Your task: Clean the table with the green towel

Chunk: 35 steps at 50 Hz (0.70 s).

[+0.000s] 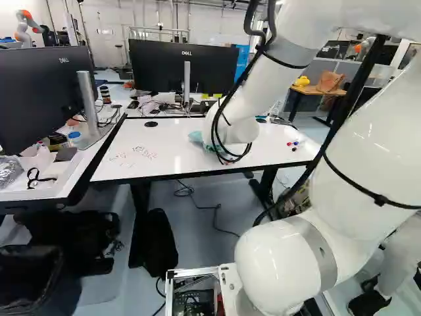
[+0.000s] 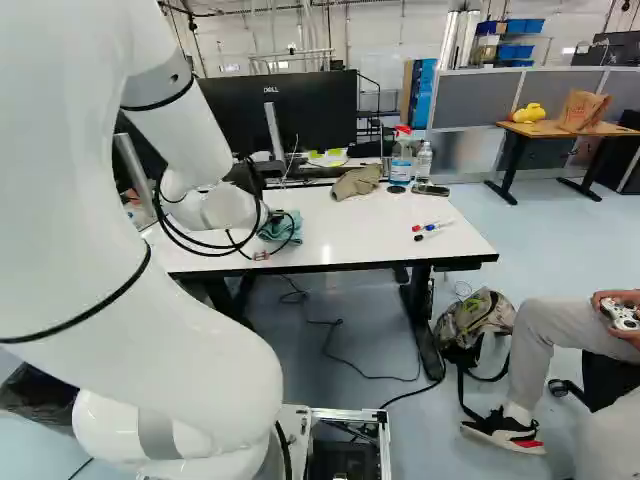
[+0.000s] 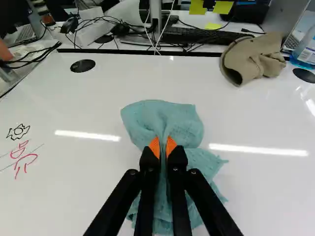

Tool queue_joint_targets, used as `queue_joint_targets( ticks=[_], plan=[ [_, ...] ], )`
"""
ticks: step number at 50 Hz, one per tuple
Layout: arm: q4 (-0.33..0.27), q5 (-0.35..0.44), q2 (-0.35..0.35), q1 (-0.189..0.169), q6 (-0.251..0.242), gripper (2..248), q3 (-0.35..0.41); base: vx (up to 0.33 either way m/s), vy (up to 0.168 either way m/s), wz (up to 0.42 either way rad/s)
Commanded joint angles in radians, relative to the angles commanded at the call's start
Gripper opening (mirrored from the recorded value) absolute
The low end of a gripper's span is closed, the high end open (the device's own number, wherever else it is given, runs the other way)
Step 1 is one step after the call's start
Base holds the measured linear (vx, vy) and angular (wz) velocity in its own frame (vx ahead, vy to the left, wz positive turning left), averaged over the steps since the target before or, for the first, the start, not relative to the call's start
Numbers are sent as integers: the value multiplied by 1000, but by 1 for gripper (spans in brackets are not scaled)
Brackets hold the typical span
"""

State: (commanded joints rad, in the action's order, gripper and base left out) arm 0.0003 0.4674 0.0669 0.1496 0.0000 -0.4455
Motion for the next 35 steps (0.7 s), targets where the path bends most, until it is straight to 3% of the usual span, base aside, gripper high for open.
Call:
queue_joint_targets(
  ticks=[25, 35],
  plan=[
    [0, 0, 77, 1, 0, 35, 10, 0, 0, 0],
    [0, 0, 84, 19, 0, 35, -8, 0, 0, 0]
  ],
)
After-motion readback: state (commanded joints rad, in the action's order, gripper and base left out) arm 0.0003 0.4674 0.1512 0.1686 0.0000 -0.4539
